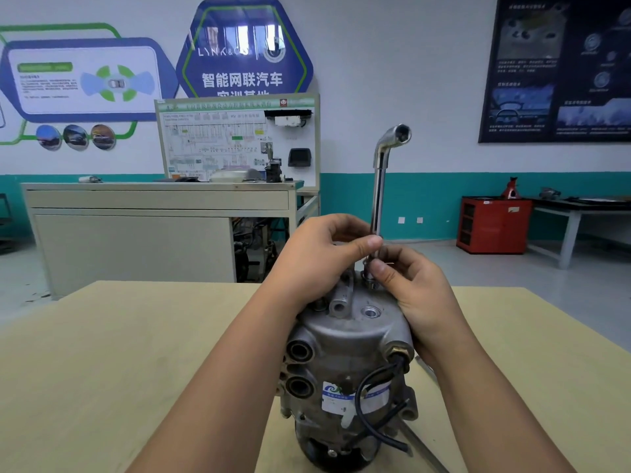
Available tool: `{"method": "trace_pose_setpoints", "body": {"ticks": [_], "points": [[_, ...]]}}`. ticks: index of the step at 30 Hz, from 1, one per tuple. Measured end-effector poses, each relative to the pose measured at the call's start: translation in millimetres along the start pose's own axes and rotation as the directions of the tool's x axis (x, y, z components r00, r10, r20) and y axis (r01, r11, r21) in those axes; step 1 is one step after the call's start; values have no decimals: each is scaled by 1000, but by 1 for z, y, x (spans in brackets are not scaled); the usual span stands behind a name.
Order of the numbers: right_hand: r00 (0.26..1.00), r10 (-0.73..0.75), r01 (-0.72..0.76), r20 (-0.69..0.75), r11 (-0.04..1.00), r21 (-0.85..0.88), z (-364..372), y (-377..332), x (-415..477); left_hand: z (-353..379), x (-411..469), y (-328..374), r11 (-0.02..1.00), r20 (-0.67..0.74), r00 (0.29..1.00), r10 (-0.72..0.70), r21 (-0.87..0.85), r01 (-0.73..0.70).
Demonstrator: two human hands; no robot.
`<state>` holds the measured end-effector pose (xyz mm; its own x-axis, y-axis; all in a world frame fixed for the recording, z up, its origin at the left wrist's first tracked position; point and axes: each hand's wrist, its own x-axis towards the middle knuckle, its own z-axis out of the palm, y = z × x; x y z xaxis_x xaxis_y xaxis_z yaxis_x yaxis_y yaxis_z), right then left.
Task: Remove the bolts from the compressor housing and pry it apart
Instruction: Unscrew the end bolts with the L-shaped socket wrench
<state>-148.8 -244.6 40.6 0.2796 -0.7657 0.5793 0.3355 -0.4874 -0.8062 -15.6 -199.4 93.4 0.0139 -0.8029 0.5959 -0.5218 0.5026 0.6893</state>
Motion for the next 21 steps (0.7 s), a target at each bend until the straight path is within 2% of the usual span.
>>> {"method": "trace_pose_setpoints", "body": {"ticks": [8,21], "points": [[999,39,-39,-17,999,8,2,1,0,-2,-2,2,1000,57,998,24,-18,-23],[999,-31,31,14,999,11,0,1,0,-1,1,-3,999,-14,999,42,30,-41]]}}
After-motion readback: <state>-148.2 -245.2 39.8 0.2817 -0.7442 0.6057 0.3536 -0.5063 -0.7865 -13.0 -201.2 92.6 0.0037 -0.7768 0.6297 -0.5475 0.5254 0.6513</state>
